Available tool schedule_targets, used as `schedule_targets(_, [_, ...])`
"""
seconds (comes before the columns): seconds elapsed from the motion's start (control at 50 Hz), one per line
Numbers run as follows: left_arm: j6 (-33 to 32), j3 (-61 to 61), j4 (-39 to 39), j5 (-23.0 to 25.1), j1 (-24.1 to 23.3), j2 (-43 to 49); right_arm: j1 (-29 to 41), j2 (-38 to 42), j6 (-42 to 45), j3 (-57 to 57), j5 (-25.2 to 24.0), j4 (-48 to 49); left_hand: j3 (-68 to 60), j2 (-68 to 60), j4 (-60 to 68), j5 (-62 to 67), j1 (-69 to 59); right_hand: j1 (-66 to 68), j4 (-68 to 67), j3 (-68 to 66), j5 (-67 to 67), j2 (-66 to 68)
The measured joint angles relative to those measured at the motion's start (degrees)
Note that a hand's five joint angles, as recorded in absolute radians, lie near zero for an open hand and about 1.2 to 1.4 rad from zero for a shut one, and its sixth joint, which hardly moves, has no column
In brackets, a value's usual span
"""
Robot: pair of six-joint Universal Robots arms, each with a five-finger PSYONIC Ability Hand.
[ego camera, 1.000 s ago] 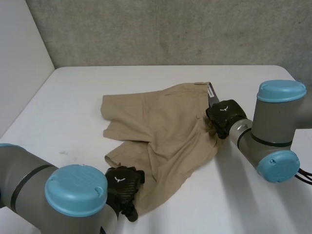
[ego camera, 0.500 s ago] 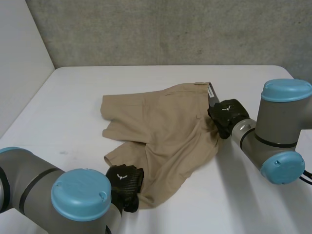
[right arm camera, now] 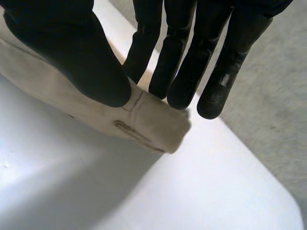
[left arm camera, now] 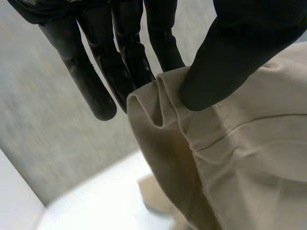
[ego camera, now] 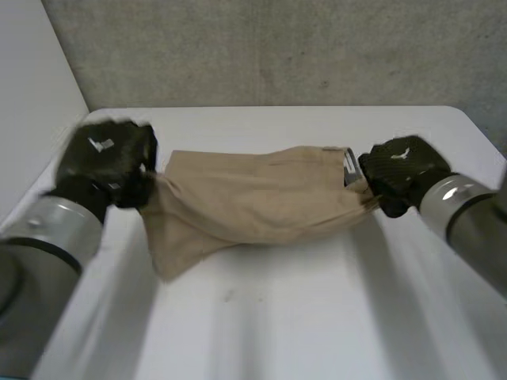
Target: Fold the shorts.
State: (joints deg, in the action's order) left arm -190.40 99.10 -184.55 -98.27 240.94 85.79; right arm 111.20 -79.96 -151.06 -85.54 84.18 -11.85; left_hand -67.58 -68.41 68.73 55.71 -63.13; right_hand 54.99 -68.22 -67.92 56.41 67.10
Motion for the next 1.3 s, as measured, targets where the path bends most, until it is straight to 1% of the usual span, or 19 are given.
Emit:
schedule_targets(0.02, [0.0,-0.2,0.4,0.3,0.4,-1.1,-0.1,-0.5,0.0,0.0,-0.1,-0.2,0.0,0.0,0.0,0.0,0.0,0.1,0.0,0.0,0.0,0.0])
schedule_targets(0.12, [0.6,-2.0,3.1,1.5,2.6,-7.9,-2.5,-8.5,0.7,0.2,-1.7,-3.7,-0.2,0.0,0.0,0.0,0.0,0.2,-0.1,0.0,0.0,0.0])
schedule_targets(0.18, [1.2,-2.4,4.4,1.9,3.7,-10.3,-3.8,-11.6,1.4,0.4,-2.7,-5.7,-0.3,-0.1,0.0,0.0,0.0,0.2,-0.1,0.0,0.0,0.0])
schedule_targets(0.32, [2.1,-1.0,6.0,4.1,5.3,-11.4,-5.5,-14.3,3.2,-0.2,-5.3,-10.1,-0.4,-0.2,0.0,0.0,0.0,0.2,-0.1,0.0,0.0,0.0])
schedule_targets(0.38, [2.5,1.0,6.0,5.8,6.1,-8.7,-5.7,-13.3,3.4,-1.4,-6.5,-10.5,-0.4,-0.2,0.0,0.0,0.0,0.2,-0.1,0.0,0.0,0.0])
schedule_targets(0.44, [2.7,2.4,5.8,6.9,6.5,-4.2,-5.5,-10.1,3.4,-2.7,-7.3,-9.4,-0.4,-0.2,0.0,0.0,0.0,0.3,-0.1,0.0,0.0,0.0])
schedule_targets(0.5, [2.9,2.8,5.5,7.6,6.8,3.0,-5.1,-4.6,3.2,-3.7,-7.5,-6.9,-0.4,-0.2,0.0,0.0,0.0,0.3,-0.1,0.0,0.0,0.0])
schedule_targets(0.6, [2.8,1.0,4.7,7.6,6.9,11.4,-5.0,2.0,2.8,-4.1,-7.1,-3.5,-0.4,-0.2,0.0,0.0,0.0,0.3,-0.1,0.0,0.2,0.0])
schedule_targets(0.66, [2.8,-0.2,4.4,7.5,6.9,14.5,-5.1,4.0,1.9,-4.1,-7.0,-2.4,-0.4,-0.2,0.0,0.0,0.0,-0.8,2.9,2.8,-1.8,-2.7])
schedule_targets(0.68, [2.8,-0.6,4.2,7.4,6.9,15.5,-5.2,4.9,1.0,-4.1,-7.0,-1.9,-0.4,-0.2,0.0,0.0,0.0,-6.1,10.5,10.3,-8.1,-9.7])
schedule_targets(0.7, [2.7,-1.0,4.2,7.4,6.9,16.2,-5.3,5.4,0.0,-4.1,-7.0,-1.6,-0.4,-0.2,0.0,0.0,0.0,-8.6,13.9,13.7,-11.2,-12.8])
schedule_targets(0.76, [2.7,-1.2,4.1,7.4,6.9,16.8,-5.5,5.8,-1.6,-3.8,-7.2,-1.3,-0.4,-0.2,0.0,0.0,0.0,-11.2,17.3,17.1,-14.6,-16.2])
schedule_targets(0.78, [2.7,-1.2,4.0,7.4,6.8,16.9,-5.6,5.9,-2.6,-3.6,-7.3,-1.2,-0.4,-0.2,0.0,0.0,0.0,-17.1,24.2,24.1,-21.6,-23.1])
schedule_targets(0.8, [2.7,-1.2,4.0,7.4,6.8,16.8,-5.7,5.9,-2.9,-3.6,-7.3,-1.2,-0.4,-0.2,0.0,0.0,0.0,-17.1,24.2,24.1,-21.6,-23.1])
schedule_targets(0.86, [2.7,-0.8,4.0,7.4,6.6,16.4,-6.5,5.8,-4.4,-3.0,-7.4,-1.5,-0.4,-0.2,0.0,0.0,0.0,-22.7,31.2,31.0,-29.3,-29.6])
schedule_targets(1.0, [2.7,-0.2,4.2,7.3,6.3,15.5,-8.0,5.4,-4.7,-2.1,-7.7,-3.4,-0.4,-0.2,0.0,0.0,0.0,-25.7,34.7,34.4,-32.6,-33.1])
schedule_targets(1.12, [2.7,0.3,4.1,7.3,6.3,15.1,-8.6,5.5,-3.0,-1.2,-8.9,-8.1,-0.4,-0.2,0.0,0.0,0.0,-25.7,34.8,34.5,-32.8,-33.1])
schedule_targets(1.16, [2.7,0.4,4.1,7.3,6.3,15.0,-9.3,5.7,-1.9,-0.7,-10.3,-10.4,-0.4,-0.2,0.0,0.0,0.0,-25.7,34.8,34.5,-32.8,-33.1])
schedule_targets(1.3, [2.7,0.7,4.0,7.3,6.4,15.0,-10.3,7.5,-0.5,-0.2,-13.9,-12.5,-0.4,-0.2,0.0,0.0,0.0,-25.7,34.8,34.5,-32.8,-33.1])
